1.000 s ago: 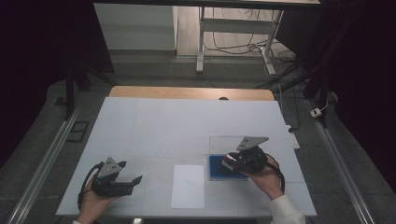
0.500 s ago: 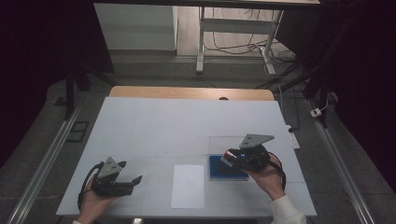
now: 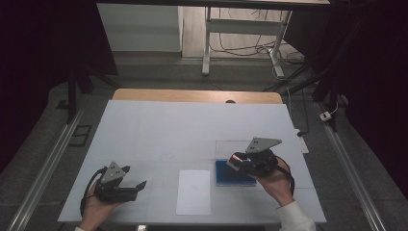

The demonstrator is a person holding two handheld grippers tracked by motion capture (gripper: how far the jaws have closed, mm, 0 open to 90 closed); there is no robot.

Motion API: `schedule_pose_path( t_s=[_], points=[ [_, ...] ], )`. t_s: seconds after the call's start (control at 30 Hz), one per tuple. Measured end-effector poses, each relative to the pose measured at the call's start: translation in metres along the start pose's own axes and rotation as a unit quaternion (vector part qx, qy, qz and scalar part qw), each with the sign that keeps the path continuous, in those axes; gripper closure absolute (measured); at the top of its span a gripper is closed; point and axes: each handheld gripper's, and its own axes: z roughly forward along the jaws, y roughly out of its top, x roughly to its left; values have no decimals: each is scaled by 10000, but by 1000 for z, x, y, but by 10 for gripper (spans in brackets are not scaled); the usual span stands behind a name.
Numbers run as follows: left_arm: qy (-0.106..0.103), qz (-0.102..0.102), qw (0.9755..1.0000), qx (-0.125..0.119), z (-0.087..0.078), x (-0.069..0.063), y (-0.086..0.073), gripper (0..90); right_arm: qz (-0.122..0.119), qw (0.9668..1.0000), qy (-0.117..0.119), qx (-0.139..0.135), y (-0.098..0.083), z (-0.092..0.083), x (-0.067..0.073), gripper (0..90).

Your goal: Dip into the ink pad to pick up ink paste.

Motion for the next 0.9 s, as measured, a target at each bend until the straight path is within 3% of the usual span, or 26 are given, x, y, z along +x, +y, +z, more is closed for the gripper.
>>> schedule_pose_path(
  t_s=[0.37,0.5,0.9],
  points=[
    [13,6,10000,-6,-1,0,0,183,-14,9993,49,375,-2,16,-1,696],
    [11,19,10000,3,-1,0,-1,183,73,9984,-34,558,-5,21,-3,696],
    [-3,13,10000,24,-1,1,-1,182,110,9966,-58,813,-8,29,-2,697]
  ],
)
